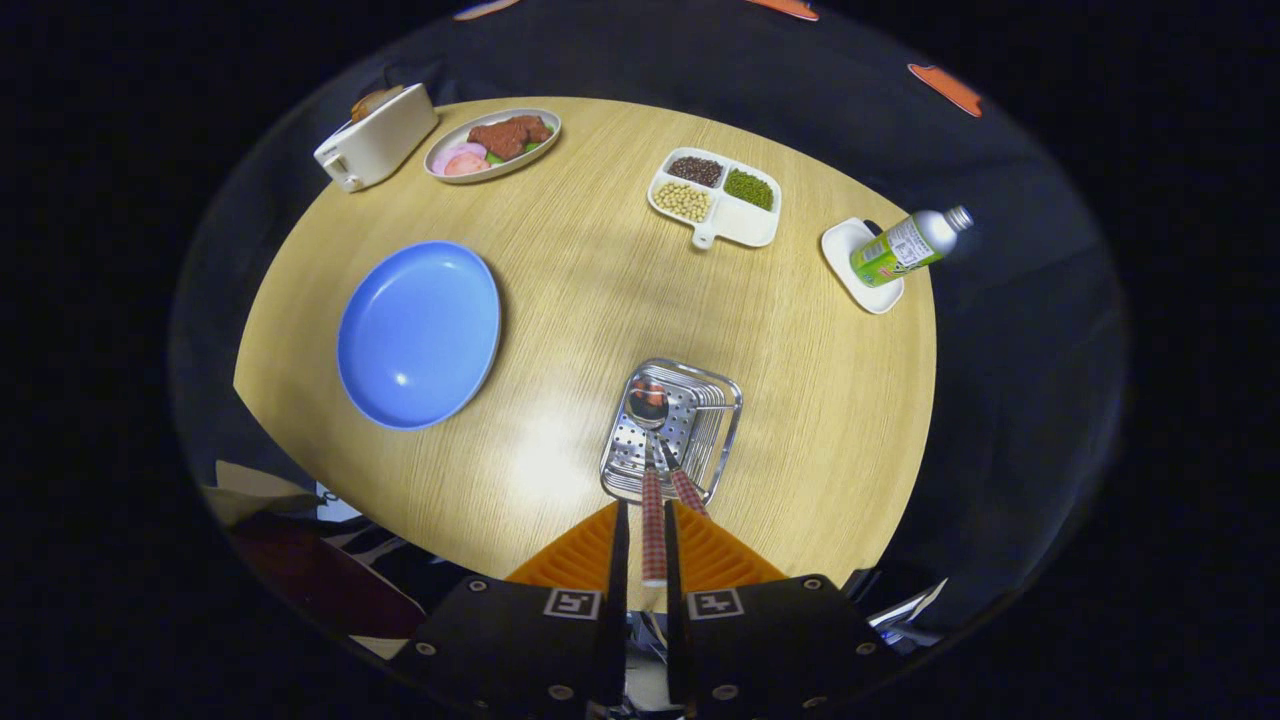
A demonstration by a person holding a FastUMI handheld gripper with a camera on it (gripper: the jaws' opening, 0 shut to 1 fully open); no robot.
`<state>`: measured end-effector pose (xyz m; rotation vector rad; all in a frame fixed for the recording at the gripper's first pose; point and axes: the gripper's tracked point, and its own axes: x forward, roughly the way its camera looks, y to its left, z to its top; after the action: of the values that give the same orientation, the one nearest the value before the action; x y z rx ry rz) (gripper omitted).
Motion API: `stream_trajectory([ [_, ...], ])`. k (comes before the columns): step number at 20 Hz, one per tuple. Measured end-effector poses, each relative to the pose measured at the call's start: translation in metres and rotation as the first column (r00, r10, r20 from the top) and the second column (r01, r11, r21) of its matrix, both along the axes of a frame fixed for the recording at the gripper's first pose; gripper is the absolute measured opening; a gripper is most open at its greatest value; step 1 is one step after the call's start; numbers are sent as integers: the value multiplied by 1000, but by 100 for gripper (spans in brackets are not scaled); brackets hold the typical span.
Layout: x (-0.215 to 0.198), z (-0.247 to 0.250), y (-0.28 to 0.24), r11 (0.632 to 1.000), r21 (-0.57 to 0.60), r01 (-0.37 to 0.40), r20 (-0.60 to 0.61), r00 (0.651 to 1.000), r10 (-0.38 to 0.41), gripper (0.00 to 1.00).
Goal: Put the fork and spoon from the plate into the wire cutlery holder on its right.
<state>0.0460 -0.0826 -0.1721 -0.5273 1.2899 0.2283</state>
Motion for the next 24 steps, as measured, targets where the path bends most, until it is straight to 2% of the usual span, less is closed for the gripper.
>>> stream_trajectory([
  [3, 7, 16, 7, 996, 68, 61, 89, 994, -67, 30],
  [6, 12, 35, 15, 986, 144, 84, 193, 975, -111, 61],
  [7, 14, 43, 17, 983, 163, 84, 234, 965, -121, 66],
  [8, 16, 53, 20, 980, 183, 82, 278, 952, -131, 76],
  [12, 30, 103, 32, 965, 259, 29, 483, 862, -155, 95],
  [14, 32, 125, 34, 952, 307, 17, 554, 810, -193, 98],
  [17, 33, 152, 32, 925, 379, 4, 626, 735, -260, 98],
  [20, 34, 170, 23, 917, 399, -12, 699, 652, -296, 98],
  [22, 34, 182, 17, 913, 408, -23, 732, 606, -312, 98],
  [24, 31, 188, 19, 901, 432, -31, 744, 577, -337, 98],
])
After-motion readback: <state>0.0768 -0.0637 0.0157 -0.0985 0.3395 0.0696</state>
